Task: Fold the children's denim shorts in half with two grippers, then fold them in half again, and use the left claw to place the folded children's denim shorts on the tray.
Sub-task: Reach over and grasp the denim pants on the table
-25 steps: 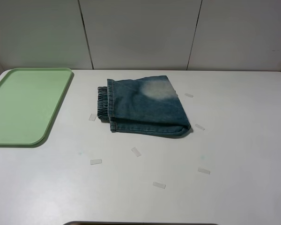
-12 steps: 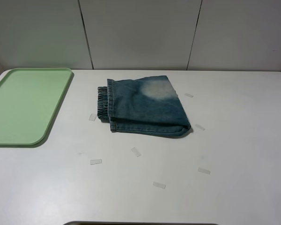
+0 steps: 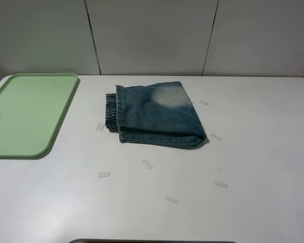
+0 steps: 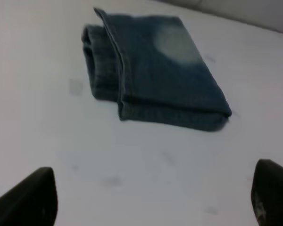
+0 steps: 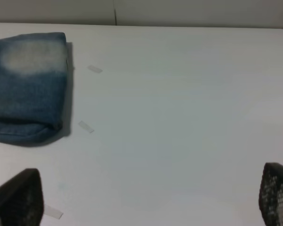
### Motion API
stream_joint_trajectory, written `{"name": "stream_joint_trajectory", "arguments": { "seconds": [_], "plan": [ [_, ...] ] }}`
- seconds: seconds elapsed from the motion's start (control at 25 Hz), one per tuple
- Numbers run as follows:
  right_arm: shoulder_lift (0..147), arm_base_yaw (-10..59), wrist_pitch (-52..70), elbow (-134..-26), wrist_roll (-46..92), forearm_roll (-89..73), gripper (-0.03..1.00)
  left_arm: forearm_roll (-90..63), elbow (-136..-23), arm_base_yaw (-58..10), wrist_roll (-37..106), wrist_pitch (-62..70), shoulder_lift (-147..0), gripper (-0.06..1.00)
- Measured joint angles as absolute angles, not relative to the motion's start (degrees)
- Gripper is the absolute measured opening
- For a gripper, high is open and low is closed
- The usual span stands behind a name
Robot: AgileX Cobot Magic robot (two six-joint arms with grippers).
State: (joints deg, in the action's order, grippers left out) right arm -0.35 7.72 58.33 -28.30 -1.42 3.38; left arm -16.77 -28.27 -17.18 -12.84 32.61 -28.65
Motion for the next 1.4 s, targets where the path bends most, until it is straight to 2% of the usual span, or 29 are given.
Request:
{"name": "stream_joint_trajectory", "arguments": {
  "seconds": [0.28, 0.56, 0.84, 1.4],
  "plan": [
    [-0.4, 7.7, 58.3, -28.3, -1.4, 3.4, 0.69, -33.3, -30.5, -17.2, 2.8, 14.6, -58.8, 0.81],
    [-0.4, 7.7, 58.3, -28.3, -1.4, 3.4, 0.69, -44.2, -41.7, -17.2, 16.7, 11.6, -83.8, 0.81],
    [-0.4, 7.7, 58.3, -28.3, -1.4, 3.4, 0.69, -45.7, -49.8, -15.1, 18.9, 10.2, -97.5, 0.81],
    [-0.4, 7.7, 58.3, -28.3, -1.4, 3.4, 0.69, -45.8, -59.4, -14.3, 19.1, 8.5, -112.6, 0.81]
  ]
}}
